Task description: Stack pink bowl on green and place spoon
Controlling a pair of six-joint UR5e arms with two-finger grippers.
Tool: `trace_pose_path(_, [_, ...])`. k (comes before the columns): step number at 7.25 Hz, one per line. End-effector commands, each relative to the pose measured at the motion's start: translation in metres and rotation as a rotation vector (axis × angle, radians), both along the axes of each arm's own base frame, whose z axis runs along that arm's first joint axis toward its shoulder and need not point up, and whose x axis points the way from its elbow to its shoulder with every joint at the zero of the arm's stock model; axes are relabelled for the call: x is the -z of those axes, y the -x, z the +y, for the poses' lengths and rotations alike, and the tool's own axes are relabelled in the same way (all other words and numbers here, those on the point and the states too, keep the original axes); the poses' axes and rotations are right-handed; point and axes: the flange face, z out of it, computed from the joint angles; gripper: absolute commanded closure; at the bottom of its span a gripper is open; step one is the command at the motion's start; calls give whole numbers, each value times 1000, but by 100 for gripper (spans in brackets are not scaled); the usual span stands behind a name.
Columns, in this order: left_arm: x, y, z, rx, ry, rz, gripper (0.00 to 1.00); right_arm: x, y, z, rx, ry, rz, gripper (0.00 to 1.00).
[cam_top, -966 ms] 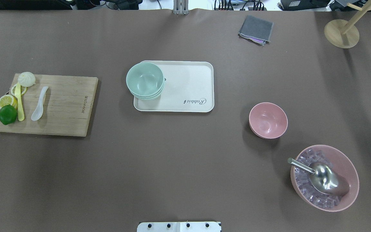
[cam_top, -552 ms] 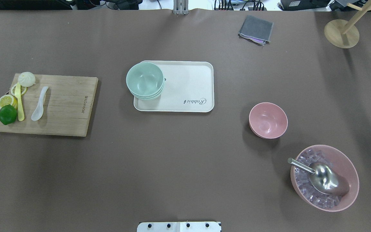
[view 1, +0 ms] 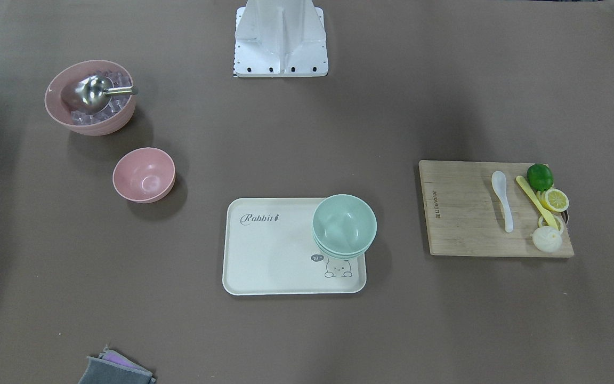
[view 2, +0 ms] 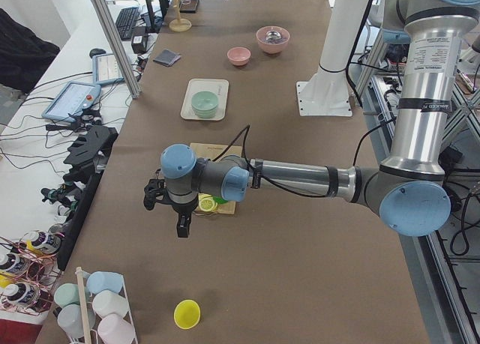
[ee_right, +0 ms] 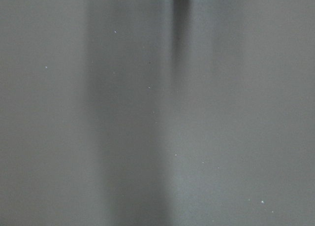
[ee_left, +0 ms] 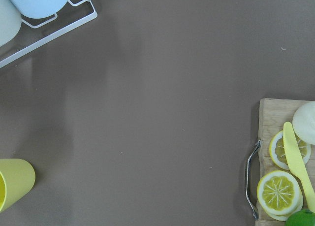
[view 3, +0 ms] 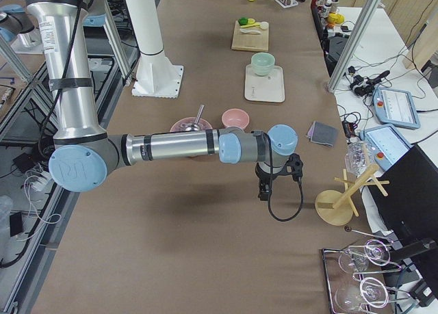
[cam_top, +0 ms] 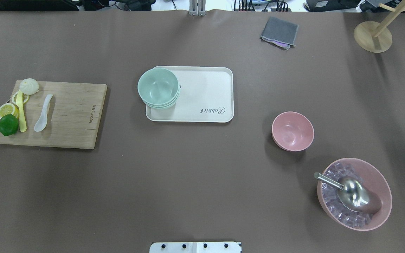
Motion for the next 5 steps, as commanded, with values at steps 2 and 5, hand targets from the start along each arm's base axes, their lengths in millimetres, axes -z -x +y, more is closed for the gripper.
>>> trace_pose_path(2, [39,-12,-20,-34,-47,142,2,90,75,-52,55,-87,-25,0])
trace_pose_path(5, [58,-23,-42,-55,-98,147,2,163,189,-60,132,-246,-117,0])
